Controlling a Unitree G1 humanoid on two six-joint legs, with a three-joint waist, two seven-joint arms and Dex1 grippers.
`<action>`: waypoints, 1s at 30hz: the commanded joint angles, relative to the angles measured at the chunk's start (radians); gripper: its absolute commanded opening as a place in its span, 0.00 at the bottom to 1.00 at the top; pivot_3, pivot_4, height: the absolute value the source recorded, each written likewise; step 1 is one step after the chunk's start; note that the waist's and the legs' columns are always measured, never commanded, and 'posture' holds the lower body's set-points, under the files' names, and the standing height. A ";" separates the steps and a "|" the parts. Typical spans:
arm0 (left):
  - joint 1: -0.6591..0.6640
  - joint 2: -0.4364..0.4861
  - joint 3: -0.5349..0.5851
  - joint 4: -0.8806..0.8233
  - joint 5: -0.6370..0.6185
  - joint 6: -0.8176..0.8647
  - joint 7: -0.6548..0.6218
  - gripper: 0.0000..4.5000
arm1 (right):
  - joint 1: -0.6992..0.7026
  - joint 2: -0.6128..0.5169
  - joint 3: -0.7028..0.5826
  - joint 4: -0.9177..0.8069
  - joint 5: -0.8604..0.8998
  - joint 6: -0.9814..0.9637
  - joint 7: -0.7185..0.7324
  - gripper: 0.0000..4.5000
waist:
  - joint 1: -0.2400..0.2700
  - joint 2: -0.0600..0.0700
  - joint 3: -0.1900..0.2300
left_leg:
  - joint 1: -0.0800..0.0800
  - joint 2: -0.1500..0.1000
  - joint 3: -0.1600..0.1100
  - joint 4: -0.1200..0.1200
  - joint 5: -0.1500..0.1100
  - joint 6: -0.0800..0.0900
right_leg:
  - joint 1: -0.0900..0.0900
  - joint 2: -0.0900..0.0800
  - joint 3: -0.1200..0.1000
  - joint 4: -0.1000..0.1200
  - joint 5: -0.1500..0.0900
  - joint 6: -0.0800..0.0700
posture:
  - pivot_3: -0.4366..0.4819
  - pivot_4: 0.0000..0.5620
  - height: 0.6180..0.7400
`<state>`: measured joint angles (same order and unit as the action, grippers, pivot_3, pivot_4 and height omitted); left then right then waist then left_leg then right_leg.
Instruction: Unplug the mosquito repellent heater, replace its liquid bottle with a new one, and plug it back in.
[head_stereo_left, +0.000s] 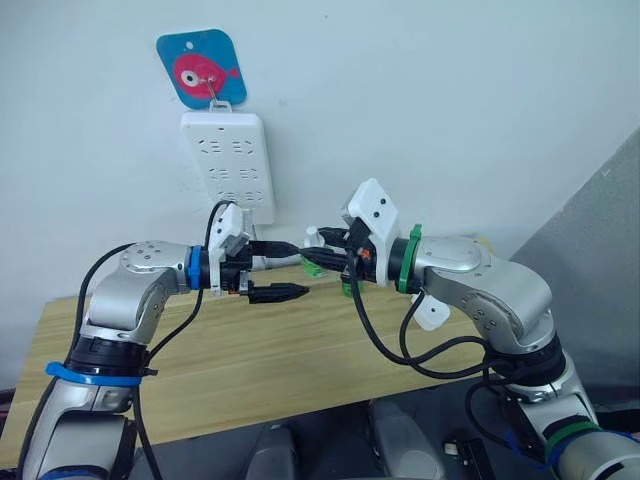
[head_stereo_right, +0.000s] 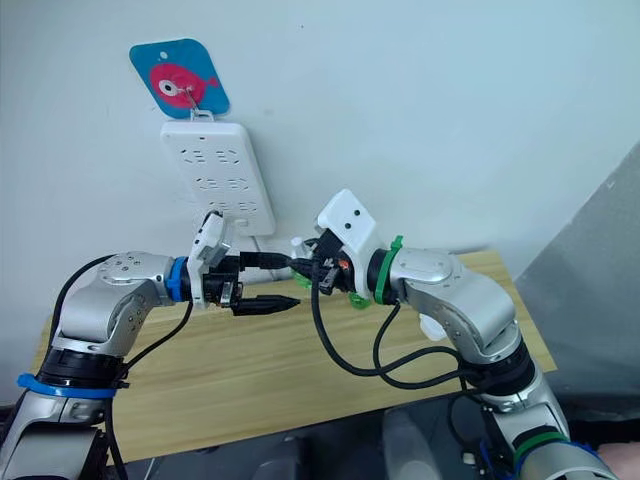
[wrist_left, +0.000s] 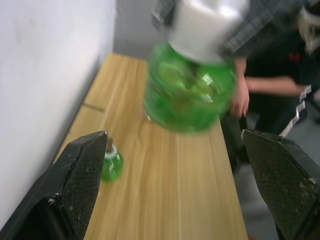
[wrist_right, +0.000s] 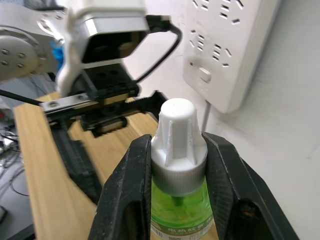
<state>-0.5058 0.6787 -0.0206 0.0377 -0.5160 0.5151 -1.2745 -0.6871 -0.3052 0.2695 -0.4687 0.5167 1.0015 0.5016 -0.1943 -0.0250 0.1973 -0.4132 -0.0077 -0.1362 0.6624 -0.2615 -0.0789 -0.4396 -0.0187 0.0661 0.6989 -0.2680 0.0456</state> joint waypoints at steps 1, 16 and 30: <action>-0.009 -0.014 0.032 -0.048 -0.038 0.001 0.014 1.00 | -0.003 0.006 -0.027 -0.050 0.037 0.000 0.018 0.24 | -0.001 0.000 -0.006 | 0.000 0.000 0.000 0.000 0.000 0.000 | 0.000 0.000 0.000 0.000 0.000 0.000 | 0.29 0.20 1.00; -0.023 -0.002 -0.006 -0.069 -0.071 0.041 -0.053 1.00 | 0.002 0.004 -0.022 -0.066 0.064 0.007 0.029 0.24 | 0.000 0.001 -0.022 | 0.016 0.000 0.000 -0.002 -0.002 0.003 | 0.018 0.001 0.000 -0.002 -0.001 0.000 | 0.29 0.19 1.00; -0.050 -0.028 -0.006 -0.053 -0.078 0.047 -0.054 0.53 | 0.001 -0.001 -0.020 -0.069 0.071 0.006 0.028 0.24 | 0.000 0.001 -0.022 | 0.016 0.000 -0.001 -0.001 -0.002 0.003 | 0.018 0.001 0.000 -0.002 -0.001 0.000 | 0.29 0.19 1.00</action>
<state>-0.5278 0.6568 -0.0377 0.0033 -0.5827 0.5627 -1.3398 -0.6802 -0.3085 0.2564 -0.4986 0.5721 1.0142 0.5215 -0.1938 -0.0245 0.1754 -0.3972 -0.0079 -0.1367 0.6609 -0.2632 -0.0758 -0.4219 -0.0182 0.0664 0.6970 -0.2685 0.0458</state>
